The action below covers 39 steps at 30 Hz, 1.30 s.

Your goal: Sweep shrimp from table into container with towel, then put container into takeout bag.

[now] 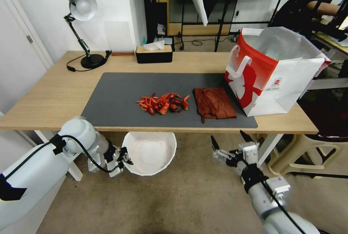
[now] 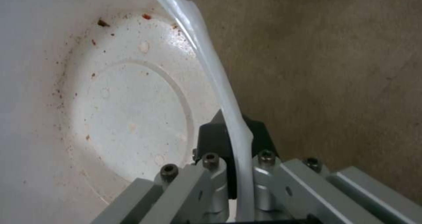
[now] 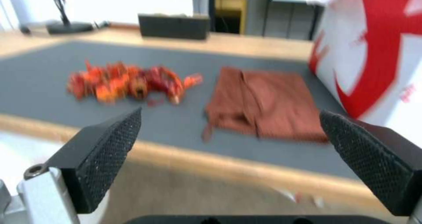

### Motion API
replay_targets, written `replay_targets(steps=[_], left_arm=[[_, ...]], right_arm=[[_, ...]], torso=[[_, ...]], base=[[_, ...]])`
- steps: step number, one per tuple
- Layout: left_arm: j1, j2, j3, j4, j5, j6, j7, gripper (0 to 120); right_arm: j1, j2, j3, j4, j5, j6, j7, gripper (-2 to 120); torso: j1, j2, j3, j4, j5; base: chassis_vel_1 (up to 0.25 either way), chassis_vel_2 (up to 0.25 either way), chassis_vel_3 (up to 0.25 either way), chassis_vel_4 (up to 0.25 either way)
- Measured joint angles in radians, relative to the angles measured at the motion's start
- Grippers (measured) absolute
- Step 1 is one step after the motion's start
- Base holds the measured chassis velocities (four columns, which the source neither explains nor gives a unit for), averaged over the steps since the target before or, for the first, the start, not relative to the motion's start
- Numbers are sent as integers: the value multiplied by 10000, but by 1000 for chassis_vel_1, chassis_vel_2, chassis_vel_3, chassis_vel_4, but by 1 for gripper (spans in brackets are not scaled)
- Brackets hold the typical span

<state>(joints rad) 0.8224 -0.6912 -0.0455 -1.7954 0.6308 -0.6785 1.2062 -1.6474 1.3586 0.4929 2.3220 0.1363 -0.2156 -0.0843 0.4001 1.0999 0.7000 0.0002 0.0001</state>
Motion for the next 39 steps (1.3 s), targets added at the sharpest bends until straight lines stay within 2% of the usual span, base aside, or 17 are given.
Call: replay_targets(steps=[7,11,16,19,21,23,27,29,31,32,33,35,39], left_arm=[[-111,49,49,59,69,-28,-45,0],[-230,76,290,76,87,-35,-41,0],[-364,-11,490,212,247,-92,-81,0],[-539,-240,551,404,372,-172,-84,0],[-557,-249,558,416,373,-174,-82,0],[-686,-329,598,519,435,-247,-72,0],[-708,-347,607,596,441,-280,-70,0],[-684,-346,607,648,442,-305,-71,0],[-666,-340,607,664,443,-317,-71,0],[-635,-318,598,688,443,-345,-71,0],[-635,-318,598,688,443,-345,-71,0],[-620,-296,591,691,439,-360,-81,0],[-580,-269,588,691,433,-366,-89,0]], right_arm=[[1306,-733,-29,-826,1167,44,51,100],[2171,-1416,-244,-1656,1755,-102,199,100],[3030,-1753,-542,-2219,2099,-297,349,100],[3997,-1861,-851,-2742,2280,-722,585,100],[4088,-1867,-880,-2782,2295,-781,617,100],[4903,-1965,-1253,-3123,2459,-1523,1137,100],[5438,-2018,-1586,-3292,2736,-2225,1743,100],[6002,-2004,-1928,-3461,3344,-3072,2813,100],[6135,-1989,-2000,-3495,3578,-3290,3124,100],[6495,-1916,-2195,-3652,4118,-3844,3994,100],[6495,-1916,-2195,-3652,4118,-3844,3994,100],[6896,-1813,-2393,-3869,4604,-4339,4868,100],[7327,-1679,-2640,-4133,5030,-4867,5620,100]], torso=[[1,0,0,0,0],[1,-1,1,-2,1],[1,0,1,-1,1],[1,0,1,-4,-1],[1,-1,2,-4,-1],[1,-1,1,0,-1],[1,-1,0,-2,-2],[0,0,0,-2,-2],[-1,0,0,-2,-3],[-1,0,0,-1,-1],[-1,0,0,-1,-1],[-1,0,0,-1,-3],[0,1,0,-2,-2]], base=[[0,0,0,0],[0,0,0,0],[0,0,0,0],[0,0,0,0],[0,0,0,0],[0,0,0,0],[0,0,0,0],[0,0,0,0],[0,0,0,0],[0,0,0,0],[0,0,0,0],[0,0,0,0],[0,0,0,0]])
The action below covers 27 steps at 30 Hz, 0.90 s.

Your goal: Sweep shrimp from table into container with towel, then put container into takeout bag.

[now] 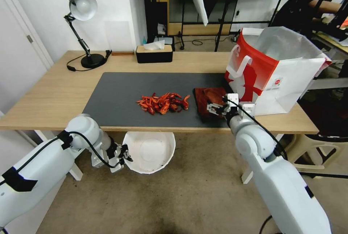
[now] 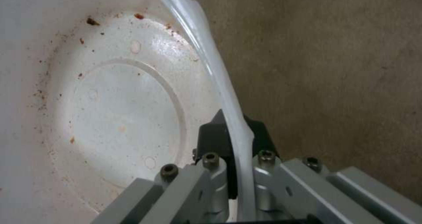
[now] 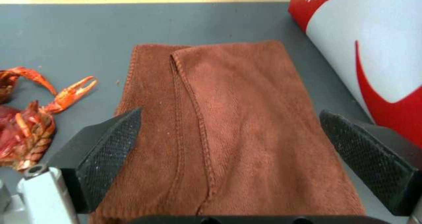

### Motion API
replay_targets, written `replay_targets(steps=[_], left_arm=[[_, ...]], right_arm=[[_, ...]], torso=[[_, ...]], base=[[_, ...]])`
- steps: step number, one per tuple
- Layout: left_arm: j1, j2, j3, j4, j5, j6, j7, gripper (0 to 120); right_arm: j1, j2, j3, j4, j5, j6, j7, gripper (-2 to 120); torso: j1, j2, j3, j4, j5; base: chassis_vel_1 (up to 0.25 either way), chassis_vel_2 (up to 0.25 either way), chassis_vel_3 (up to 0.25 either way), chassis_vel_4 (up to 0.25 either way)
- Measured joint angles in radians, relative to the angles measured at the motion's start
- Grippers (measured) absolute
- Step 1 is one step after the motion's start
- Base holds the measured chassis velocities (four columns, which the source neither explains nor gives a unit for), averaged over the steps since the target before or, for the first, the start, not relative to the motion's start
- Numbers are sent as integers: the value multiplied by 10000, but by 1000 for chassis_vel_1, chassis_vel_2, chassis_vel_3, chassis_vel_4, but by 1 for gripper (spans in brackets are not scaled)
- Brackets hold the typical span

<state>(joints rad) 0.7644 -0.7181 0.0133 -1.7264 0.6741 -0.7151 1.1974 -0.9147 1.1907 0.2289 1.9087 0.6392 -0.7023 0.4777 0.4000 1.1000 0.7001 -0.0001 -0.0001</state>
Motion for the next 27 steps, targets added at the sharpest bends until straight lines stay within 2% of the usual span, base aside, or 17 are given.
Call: replay_targets(steps=[5,27], left_arm=[[57,26,-10,0,-31,-3,-23,0],[105,37,-24,40,-57,-54,-149,0]], right_arm=[[372,93,-202,-271,182,-319,353,100],[711,192,-457,-991,935,-348,848,100]], torso=[[0,0,0,1,0],[-1,0,-1,1,0]], base=[[0,0,0,0],[0,0,0,0]])
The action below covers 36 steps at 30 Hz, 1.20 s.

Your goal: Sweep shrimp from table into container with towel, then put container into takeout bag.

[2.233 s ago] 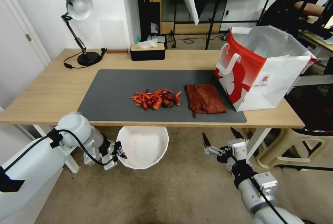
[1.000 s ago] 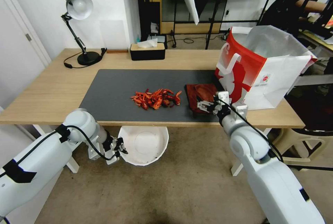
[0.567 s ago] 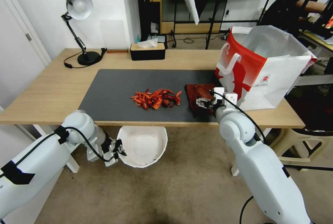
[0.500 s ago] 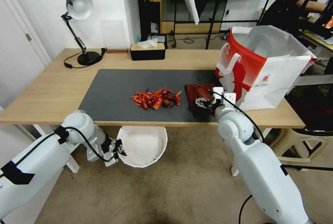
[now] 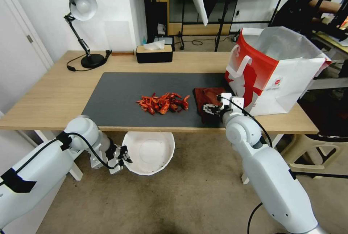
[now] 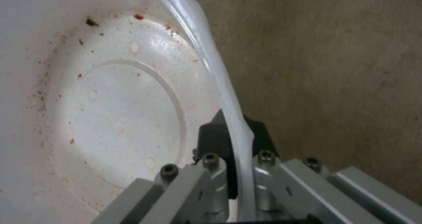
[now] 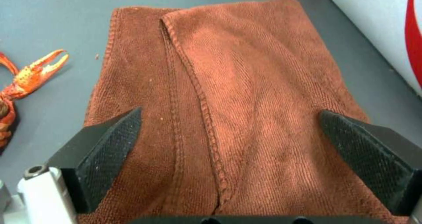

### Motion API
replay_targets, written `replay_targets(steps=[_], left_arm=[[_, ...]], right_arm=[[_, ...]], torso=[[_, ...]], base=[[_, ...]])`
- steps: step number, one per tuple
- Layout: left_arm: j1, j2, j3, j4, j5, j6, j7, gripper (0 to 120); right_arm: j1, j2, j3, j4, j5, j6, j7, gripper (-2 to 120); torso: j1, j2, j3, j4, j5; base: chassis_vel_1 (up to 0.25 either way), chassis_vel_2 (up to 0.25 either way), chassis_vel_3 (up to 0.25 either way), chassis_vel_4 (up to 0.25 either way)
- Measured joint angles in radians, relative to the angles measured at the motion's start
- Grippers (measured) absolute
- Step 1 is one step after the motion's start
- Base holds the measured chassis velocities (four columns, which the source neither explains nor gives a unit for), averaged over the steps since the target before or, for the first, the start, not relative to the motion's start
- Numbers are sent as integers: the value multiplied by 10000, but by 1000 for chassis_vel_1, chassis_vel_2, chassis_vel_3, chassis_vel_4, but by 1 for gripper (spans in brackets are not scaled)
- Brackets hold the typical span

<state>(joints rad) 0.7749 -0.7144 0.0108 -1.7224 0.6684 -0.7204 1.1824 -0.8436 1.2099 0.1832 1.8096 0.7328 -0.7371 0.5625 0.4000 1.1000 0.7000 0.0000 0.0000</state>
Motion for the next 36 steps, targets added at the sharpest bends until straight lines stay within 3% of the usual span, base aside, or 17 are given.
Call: replay_targets(steps=[3,7,9,11,13,15,18,27,33,36], left_arm=[[40,0,0,-3,-5,-4,-68,0],[62,1,3,-3,-13,-10,-137,0],[63,3,4,-2,-19,-26,-211,0],[62,3,3,-2,-20,-31,-219,0],[47,2,-1,38,-50,-144,-261,0],[44,5,-4,46,-63,-147,-274,0],[34,30,-16,95,-87,-158,-357,0],[54,7,-17,134,-90,-178,-571,0],[32,21,-38,140,-97,-181,-651,0],[28,37,-41,128,-101,-184,-674,0]], right_arm=[[0,18,-2,-32,96,4,87,98],[-10,45,-2,-35,170,13,172,85],[-42,64,15,-39,238,29,248,74],[-45,64,19,-39,255,39,261,72],[-68,75,54,-54,326,57,320,59],[-68,77,58,-56,331,58,320,57],[-65,93,69,-51,420,59,334,40],[-26,66,75,-30,610,51,334,8],[47,57,234,53,540,132,-509,4],[401,-81,287,121,289,644,-1318,4]], torso=[[0,0,0,0,0],[0,0,0,-1,-1],[-1,1,-1,-2,-1],[0,0,-1,-2,-1],[-3,1,-2,-3,-2],[-3,1,-2,-3,-3],[-3,1,-1,0,-1],[-2,0,1,2,2],[0,-1,2,1,5],[0,-1,2,1,2]], base=[[0,0,0,0],[0,0,0,0],[0,0,0,0],[0,0,0,0],[0,0,0,0],[0,0,0,0],[0,0,0,0],[0,0,0,0],[0,0,0,0],[0,0,0,0]])
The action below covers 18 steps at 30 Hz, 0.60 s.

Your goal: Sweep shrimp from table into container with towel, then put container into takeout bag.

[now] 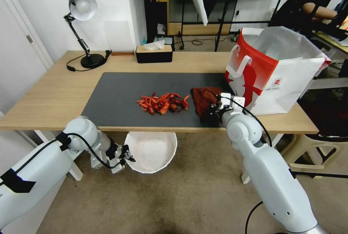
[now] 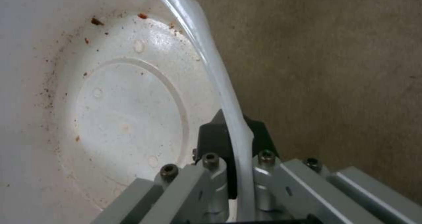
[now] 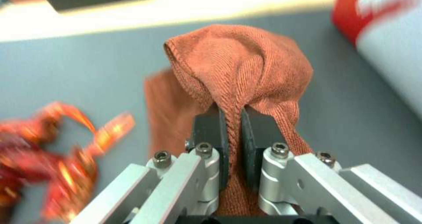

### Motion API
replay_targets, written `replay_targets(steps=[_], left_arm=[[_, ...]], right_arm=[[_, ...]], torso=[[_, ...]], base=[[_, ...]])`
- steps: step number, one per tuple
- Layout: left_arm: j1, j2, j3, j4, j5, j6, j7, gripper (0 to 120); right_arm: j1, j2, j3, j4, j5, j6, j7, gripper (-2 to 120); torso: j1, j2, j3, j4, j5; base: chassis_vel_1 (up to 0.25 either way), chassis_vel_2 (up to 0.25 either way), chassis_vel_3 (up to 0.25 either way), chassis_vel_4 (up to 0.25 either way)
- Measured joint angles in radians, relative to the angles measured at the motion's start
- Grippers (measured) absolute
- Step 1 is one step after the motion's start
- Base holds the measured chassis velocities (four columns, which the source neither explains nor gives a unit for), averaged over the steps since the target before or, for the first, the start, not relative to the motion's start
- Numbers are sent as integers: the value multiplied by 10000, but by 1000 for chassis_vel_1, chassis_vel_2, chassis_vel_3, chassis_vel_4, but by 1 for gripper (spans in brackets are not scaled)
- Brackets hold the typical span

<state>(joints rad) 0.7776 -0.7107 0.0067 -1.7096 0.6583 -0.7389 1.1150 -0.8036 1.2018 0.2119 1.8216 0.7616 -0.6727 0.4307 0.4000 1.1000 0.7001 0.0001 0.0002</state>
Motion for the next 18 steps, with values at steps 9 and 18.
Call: replay_targets(steps=[9,18], left_arm=[[5,-60,0,3,-25,-12,-78,0],[-232,-250,223,233,-66,-97,-34,0]], right_arm=[[766,-68,-181,-786,-227,830,-1447,4],[1260,114,-767,-1664,-386,586,-1693,4]], torso=[[1,0,0,-1,-2],[1,0,0,0,-1]], base=[[0,0,0,0],[0,0,0,0]])
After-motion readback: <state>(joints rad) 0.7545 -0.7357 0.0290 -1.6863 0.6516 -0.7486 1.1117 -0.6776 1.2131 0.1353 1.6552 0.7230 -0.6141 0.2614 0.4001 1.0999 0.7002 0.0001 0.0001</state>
